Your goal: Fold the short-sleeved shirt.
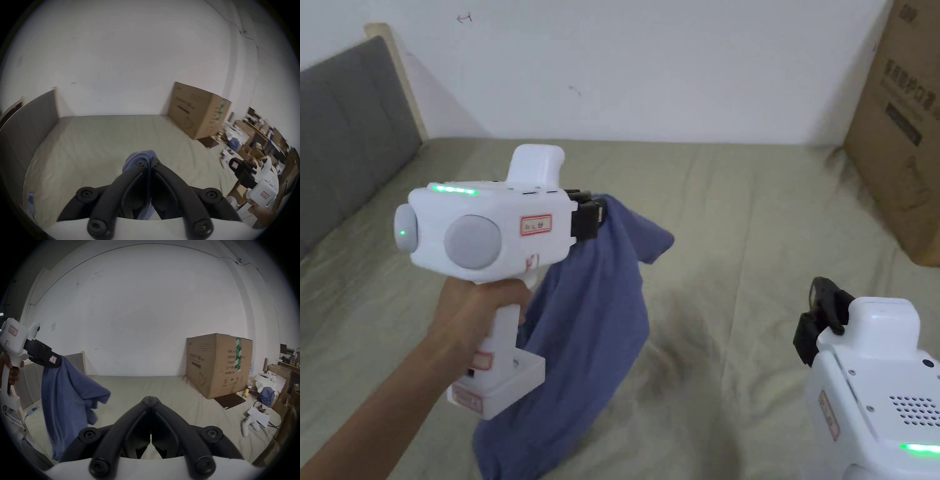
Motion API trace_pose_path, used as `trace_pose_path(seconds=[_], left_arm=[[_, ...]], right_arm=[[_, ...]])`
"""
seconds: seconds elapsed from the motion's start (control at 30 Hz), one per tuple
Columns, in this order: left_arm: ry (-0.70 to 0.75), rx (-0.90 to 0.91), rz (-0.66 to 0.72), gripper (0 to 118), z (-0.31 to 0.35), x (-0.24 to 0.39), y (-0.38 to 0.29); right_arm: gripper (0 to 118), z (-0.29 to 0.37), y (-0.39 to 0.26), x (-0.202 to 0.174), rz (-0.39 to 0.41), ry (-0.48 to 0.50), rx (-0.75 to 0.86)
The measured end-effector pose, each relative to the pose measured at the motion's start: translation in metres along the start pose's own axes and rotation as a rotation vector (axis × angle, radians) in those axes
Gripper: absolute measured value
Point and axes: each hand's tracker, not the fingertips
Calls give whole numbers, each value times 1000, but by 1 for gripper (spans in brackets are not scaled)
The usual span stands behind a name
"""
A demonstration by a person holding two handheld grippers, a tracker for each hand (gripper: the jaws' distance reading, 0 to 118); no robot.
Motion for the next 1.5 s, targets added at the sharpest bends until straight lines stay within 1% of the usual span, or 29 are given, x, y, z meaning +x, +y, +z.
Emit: trace_pose_path(seconds=[0.07,0.17,0.23,0.3,0.37,0.47,0.53,0.57,0.63,0.67,0.73,0.8,0.83,0.87,0.9,0.93,0.97,1.0,1.1,1.23,1.37,1.43,1.47,1.5], left_arm=[[-53,-32,-21,2,-18,28,-6],[-181,-85,5,2,-46,62,-24],[-161,-156,-65,2,-73,80,-46],[-191,-262,-59,2,-103,90,-77],[-180,-378,-68,2,-133,97,-114],[-122,-539,-85,2,-171,99,-173],[-77,-630,-76,2,-192,94,-209],[-23,-668,-82,2,-199,92,-224],[6,-725,-86,2,-209,87,-249],[24,-712,-70,2,-211,85,-256],[19,-653,-9,5,-206,83,-249],[9,-660,32,7,-197,83,-234],[-23,-634,65,16,-191,82,-226],[-60,-590,94,36,-181,80,-215],[-70,-537,111,71,-170,79,-203],[-65,-475,109,93,-160,78,-192],[-67,-396,103,103,-146,76,-179],[-66,-305,96,103,-131,74,-165],[-34,-150,75,103,-93,64,-129],[77,47,27,103,-45,44,-97],[221,235,-64,102,-3,21,-89],[284,300,-115,102,11,9,-92],[322,323,-134,101,18,3,-94],[349,345,-149,97,23,-3,-97]], right_arm=[[0,6,1,14,1,-30,6],[0,14,1,33,12,-78,6],[0,19,-1,44,14,-108,0],[0,23,-3,54,1,-135,-8],[0,27,-7,62,-7,-156,-17],[0,28,-11,68,1,-171,-39],[0,28,-15,69,7,-175,-49],[0,27,-16,69,8,-175,-53],[0,28,-17,67,8,-175,-61],[0,27,-17,66,6,-173,-63],[0,27,-16,63,8,-164,-66],[0,27,-15,61,17,-159,-60],[0,27,-14,60,20,-155,-58],[0,26,-12,58,23,-151,-56],[0,26,-11,56,23,-148,-51],[0,26,-9,55,21,-146,-46],[0,25,-7,53,18,-143,-41],[0,25,-5,50,16,-141,-35],[0,24,0,45,12,-131,-19],[0,22,7,36,14,-116,1],[0,21,13,27,14,-98,18],[0,20,15,23,15,-92,24],[0,20,16,21,15,-88,27],[0,19,17,19,15,-83,30]])
